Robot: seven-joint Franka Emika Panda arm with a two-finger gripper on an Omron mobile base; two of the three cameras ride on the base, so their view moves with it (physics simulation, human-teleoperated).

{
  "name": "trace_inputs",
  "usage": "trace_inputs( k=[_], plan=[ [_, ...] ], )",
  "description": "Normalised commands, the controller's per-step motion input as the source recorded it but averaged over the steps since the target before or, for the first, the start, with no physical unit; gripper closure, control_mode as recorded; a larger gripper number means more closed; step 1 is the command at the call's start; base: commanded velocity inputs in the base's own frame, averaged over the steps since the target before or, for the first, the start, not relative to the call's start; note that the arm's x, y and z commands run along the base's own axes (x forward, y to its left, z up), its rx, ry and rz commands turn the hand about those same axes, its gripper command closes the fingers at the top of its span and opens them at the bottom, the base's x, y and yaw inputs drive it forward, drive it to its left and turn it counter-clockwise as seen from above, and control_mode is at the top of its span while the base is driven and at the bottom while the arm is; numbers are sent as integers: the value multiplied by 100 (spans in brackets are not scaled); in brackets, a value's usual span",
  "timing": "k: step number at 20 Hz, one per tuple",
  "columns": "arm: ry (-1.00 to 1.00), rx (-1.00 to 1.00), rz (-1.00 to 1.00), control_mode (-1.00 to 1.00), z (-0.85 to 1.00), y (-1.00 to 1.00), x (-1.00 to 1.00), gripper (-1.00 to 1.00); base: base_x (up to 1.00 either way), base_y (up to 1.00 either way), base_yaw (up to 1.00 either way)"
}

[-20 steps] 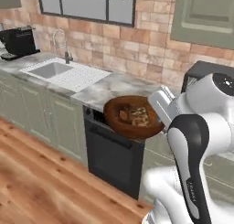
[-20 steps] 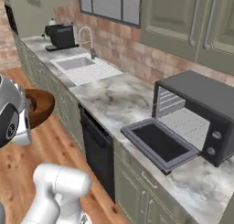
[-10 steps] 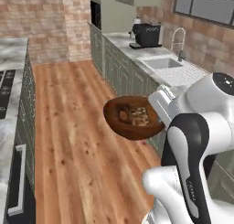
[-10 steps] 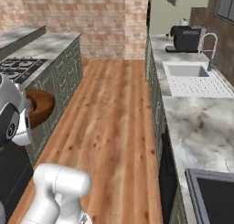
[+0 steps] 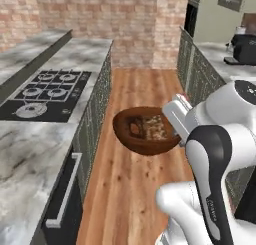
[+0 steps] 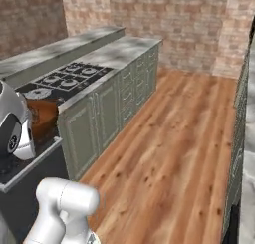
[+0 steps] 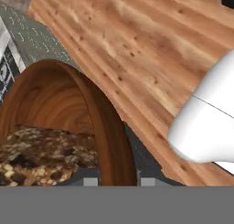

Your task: Pick up the heated bread from the toaster oven and place it in the bowl. Then move the bread bowl to the dining counter.

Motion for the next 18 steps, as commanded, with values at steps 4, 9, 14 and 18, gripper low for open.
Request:
trace_inputs(
  k=[4, 9, 14, 18],
  plan=[
    [0, 0, 0, 100, 0, 0, 0, 100, -13, 14, 100],
    [0, 0, 0, 100, 0, 0, 0, 100, -13, 14, 100],
    [0, 0, 0, 100, 0, 0, 0, 100, -15, 21, 100],
    [0, 0, 0, 100, 0, 0, 0, 100, -21, 78, 91]
  ],
)
